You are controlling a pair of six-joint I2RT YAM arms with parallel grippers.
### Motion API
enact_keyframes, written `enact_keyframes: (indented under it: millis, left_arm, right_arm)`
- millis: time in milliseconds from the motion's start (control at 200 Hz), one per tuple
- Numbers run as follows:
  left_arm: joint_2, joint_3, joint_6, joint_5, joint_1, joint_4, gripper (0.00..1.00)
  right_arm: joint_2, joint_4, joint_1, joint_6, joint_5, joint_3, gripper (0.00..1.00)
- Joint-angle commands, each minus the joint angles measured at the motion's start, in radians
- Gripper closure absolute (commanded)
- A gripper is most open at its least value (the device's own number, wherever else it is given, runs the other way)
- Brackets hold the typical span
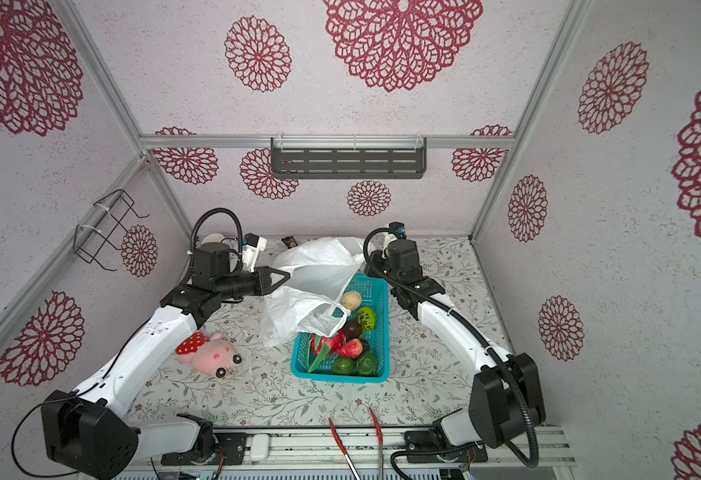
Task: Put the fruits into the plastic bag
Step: 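Lower the right gripper into the basket and grasp the red strawberry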
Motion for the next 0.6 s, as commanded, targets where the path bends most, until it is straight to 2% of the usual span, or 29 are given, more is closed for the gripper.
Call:
enact_keyframes:
  millis: [0, 130, 220, 340, 505, 595]
  left_arm:
    - [0.001, 0.000, -0.052, -0.055, 0.006, 0.132, 1.00]
    - [0.045, 0.033, -0.093, -0.072, 0.006, 0.135, 1.00]
    - [0.063, 0.042, -0.107, -0.081, 0.006, 0.139, 1.00]
    - [0.071, 0.041, -0.112, -0.094, 0.006, 0.152, 1.00]
    - [0.084, 0.049, -0.117, -0.109, 0.006, 0.138, 1.00]
    - [0.085, 0.050, -0.117, -0.112, 0.005, 0.130, 1.00]
  right_arm:
    - [-0.079, -0.088, -0.007, -0.074, -0.118, -0.017, 0.54]
    - [-0.153, -0.178, 0.000, -0.098, -0.285, -0.097, 0.45]
    - [-0.208, -0.250, 0.014, -0.107, -0.341, -0.152, 0.39]
    - [-0.232, -0.348, 0.060, -0.162, -0.410, -0.198, 0.36]
    - [-0.127, -0.533, 0.178, -0.285, -0.396, -0.172, 0.36]
    - [-0.086, -0.562, 0.225, -0.308, -0.370, -0.172, 0.32]
